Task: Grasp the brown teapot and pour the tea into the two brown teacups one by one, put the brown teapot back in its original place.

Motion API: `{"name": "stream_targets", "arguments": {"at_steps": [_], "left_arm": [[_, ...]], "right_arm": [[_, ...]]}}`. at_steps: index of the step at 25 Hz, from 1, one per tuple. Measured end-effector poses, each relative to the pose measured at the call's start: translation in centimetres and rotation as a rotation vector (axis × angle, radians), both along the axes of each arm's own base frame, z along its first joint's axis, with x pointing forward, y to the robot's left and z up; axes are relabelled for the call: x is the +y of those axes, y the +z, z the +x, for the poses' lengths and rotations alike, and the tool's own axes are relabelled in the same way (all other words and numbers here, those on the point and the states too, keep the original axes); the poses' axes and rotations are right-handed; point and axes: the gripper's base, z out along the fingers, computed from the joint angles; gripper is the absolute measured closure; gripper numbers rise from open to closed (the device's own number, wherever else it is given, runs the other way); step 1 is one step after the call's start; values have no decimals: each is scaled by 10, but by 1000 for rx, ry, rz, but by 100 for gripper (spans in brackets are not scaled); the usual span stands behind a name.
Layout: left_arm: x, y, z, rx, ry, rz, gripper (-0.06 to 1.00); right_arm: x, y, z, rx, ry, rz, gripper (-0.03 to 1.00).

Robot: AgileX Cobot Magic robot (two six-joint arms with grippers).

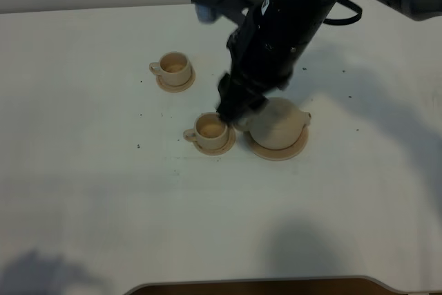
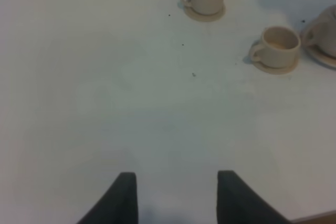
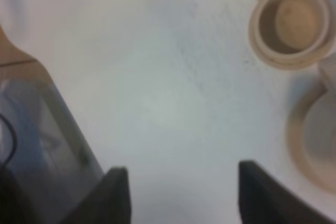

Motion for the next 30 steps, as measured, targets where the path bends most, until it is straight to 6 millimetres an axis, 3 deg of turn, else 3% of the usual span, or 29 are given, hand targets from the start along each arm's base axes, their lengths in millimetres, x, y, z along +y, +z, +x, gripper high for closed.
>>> {"name": "stream_targets", "arguments": {"at_steps": [1, 3, 17, 23, 30], "left_arm": [[0, 0, 0, 0, -2, -4, 59], [0, 0, 0, 1, 1, -1, 59], [0, 0, 0, 3, 2, -3, 59], [0, 0, 0, 3, 2, -4, 59], [0, 0, 0, 3, 2, -4, 59]], "right_arm": [[4, 18, 22, -220, -119, 170, 49], [-7, 34, 38, -341, -204, 250, 49], [-27, 13, 22, -111, -80, -7, 49], [-34, -5, 12, 10, 43, -184, 49], [-45, -12, 7, 57, 89, -328, 49]]}}
